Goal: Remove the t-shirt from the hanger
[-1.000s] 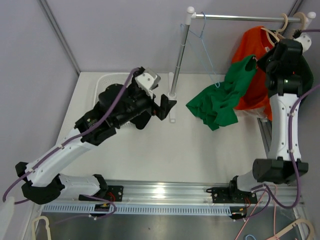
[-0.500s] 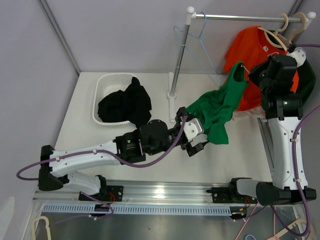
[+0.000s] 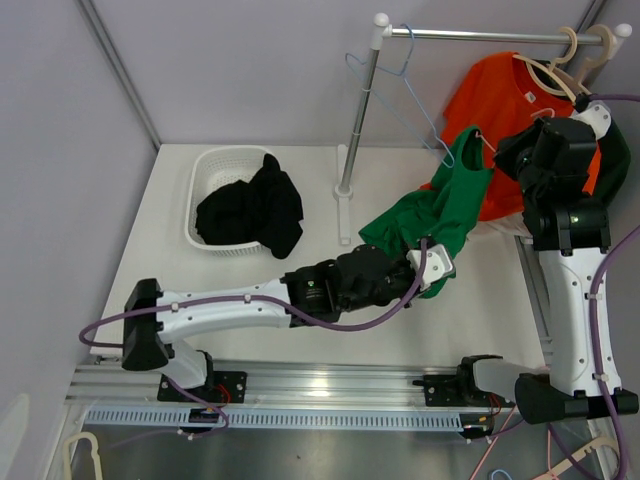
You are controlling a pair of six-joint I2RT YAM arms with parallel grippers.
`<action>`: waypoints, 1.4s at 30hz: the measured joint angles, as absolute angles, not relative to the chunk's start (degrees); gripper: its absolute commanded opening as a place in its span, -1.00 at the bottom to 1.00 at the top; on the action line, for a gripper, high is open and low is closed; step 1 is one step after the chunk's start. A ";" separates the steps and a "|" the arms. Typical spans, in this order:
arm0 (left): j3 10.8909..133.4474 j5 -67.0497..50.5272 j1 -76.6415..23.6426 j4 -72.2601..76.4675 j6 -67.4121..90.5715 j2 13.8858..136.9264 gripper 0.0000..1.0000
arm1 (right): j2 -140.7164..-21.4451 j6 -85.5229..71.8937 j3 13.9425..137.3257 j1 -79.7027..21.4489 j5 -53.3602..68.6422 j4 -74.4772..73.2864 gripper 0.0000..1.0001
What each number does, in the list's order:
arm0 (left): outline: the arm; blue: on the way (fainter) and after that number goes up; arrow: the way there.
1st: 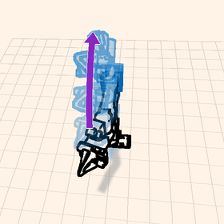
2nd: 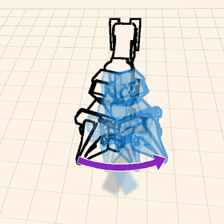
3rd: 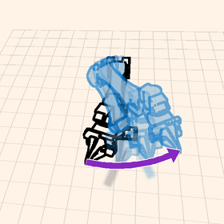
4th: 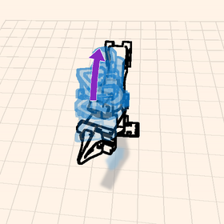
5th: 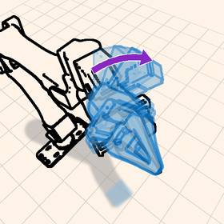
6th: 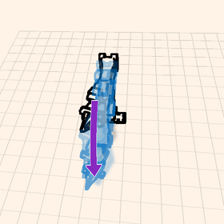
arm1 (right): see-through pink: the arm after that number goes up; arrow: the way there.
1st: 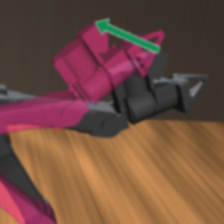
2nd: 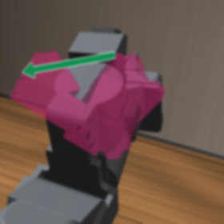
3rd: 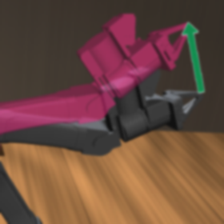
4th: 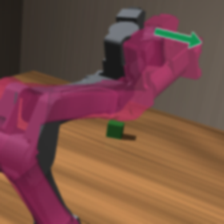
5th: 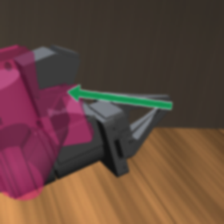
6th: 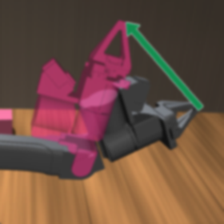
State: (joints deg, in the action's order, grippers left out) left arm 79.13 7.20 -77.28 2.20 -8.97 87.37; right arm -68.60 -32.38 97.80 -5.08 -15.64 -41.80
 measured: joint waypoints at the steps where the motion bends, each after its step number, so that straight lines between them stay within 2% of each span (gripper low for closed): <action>1: 80.16 7.40 -77.47 1.93 -8.69 88.68 -0.99 | -68.60 -32.38 97.80 -5.15 -15.64 -41.85 -1.00; 6: 83.13 8.91 -78.24 -0.62 -7.49 92.07 -0.99 | -68.69 -32.29 97.80 -5.19 -15.81 -42.22 -1.00; 10: 78.94 4.34 -80.20 0.56 -8.58 88.95 -0.99 | -70.19 -31.42 98.85 -5.17 -16.14 -43.16 -1.00; 14: 72.12 -6.00 -83.90 -0.16 -10.33 82.13 -0.99 | -79.42 -28.97 110.26 -4.62 -13.85 -51.05 -1.00; 18: 66.06 -10.90 -87.33 1.76 -10.52 76.86 -0.99 | -92.01 -25.65 125.73 -4.54 -11.70 -60.38 -1.00; 21: 60.47 -10.68 -90.45 3.20 -10.52 74.02 -0.99 | -96.09 -23.68 127.72 -4.40 -9.41 -64.88 -1.00; 26: 56.66 -7.90 -90.67 4.01 -10.04 74.22 -0.99 | -95.88 -21.63 126.50 -5.08 -3.66 -69.93 -1.00; 30: 59.09 -3.18 -86.32 2.83 -5.41 76.31 -0.99 | -91.77 -20.27 122.41 -9.41 -3.03 -70.54 -1.00; 35: 69.87 0.51 -72.23 -5.48 5.39 80.38 -0.99 | -81.56 -18.41 115.48 -15.44 -1.91 -70.02 -1.00; 42: 87.37 -2.31 -55.31 -20.56 15.09 82.65 -0.99 | -74.74 -15.25 120.88 -15.03 -6.26 -62.92 -1.00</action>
